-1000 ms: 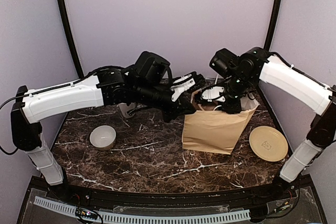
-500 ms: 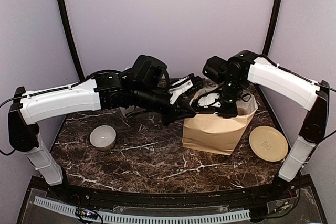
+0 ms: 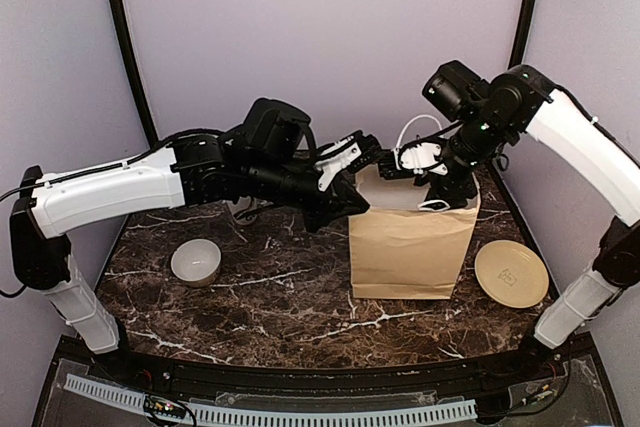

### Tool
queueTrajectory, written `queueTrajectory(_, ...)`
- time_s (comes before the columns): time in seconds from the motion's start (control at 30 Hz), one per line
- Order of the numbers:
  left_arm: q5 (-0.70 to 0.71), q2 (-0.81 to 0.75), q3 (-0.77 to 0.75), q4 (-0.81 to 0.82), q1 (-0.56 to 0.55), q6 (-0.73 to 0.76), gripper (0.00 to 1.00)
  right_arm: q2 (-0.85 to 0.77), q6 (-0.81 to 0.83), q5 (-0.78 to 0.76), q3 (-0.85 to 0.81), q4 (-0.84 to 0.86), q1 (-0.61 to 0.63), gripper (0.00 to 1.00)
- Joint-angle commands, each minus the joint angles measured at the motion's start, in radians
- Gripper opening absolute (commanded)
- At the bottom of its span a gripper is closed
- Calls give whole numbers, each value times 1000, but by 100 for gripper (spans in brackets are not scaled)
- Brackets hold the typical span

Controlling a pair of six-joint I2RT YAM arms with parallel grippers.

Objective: Pack the takeout coffee

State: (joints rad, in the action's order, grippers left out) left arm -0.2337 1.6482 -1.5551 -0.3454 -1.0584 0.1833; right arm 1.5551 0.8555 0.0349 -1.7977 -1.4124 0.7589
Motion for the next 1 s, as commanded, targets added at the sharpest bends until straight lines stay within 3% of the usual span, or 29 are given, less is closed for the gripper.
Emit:
queueTrajectory(0.0, 24, -62, -27, 22, 3, 16, 0, -20, 41, 102, -42, -7, -5, 60)
queueTrajectory(0.17, 45, -60, -28, -9, 3, 24, 0, -37, 56, 112, -68, 7, -19, 60)
queueTrajectory(0.53, 52, -126, -38, -24, 2, 1, 0, -18, -5, 172, -153, 223, -78, 61)
queueTrajectory(0.73, 71, -132, -69, -128, 1, 32, 0, 38, -107, 391, -325, 300, -203, 61)
queueTrajectory(0.97, 84, -144, 10, -125, 2, 29, 0, 23, -178, 607, -271, 350, -298, 61)
